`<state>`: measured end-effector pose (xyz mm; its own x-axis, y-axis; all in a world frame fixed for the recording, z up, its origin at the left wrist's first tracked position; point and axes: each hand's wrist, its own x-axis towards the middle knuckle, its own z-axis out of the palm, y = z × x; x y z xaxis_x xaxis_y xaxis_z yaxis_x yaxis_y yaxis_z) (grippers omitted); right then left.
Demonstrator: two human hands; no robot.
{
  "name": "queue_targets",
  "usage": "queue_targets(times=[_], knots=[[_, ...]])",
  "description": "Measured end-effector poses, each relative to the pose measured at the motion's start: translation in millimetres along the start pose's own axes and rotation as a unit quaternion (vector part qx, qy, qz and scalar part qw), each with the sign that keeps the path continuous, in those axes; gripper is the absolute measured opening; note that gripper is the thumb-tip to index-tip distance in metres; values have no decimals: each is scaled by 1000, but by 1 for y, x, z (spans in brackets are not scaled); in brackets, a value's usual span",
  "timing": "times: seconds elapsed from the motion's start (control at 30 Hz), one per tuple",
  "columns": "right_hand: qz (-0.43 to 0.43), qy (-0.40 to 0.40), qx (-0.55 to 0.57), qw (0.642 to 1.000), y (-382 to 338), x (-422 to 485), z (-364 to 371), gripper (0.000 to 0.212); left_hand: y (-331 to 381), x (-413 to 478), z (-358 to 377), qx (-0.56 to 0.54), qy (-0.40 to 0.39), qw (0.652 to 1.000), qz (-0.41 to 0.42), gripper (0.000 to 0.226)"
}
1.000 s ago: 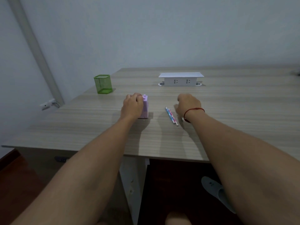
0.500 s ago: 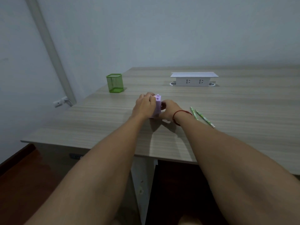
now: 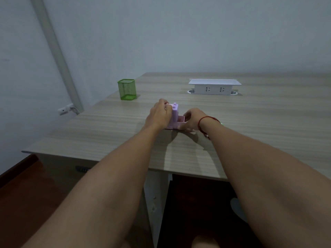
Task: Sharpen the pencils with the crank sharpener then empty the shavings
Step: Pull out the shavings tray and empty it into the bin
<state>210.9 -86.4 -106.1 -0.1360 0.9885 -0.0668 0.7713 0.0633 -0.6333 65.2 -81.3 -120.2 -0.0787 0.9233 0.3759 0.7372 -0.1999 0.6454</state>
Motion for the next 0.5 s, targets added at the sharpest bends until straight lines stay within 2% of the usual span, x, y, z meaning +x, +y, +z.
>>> queue_targets(times=[0.17, 0.33, 0.5], knots=[[17, 14, -46, 999, 10, -8, -19, 42, 1, -1, 1, 38, 14, 999, 8, 33], [18, 41, -40, 998, 18, -14, -42, 38, 5, -1, -4, 94, 14, 995, 11, 36], [-16, 76, -5, 997, 6, -26, -57, 47, 15, -3, -14, 58, 49, 997, 19, 47]])
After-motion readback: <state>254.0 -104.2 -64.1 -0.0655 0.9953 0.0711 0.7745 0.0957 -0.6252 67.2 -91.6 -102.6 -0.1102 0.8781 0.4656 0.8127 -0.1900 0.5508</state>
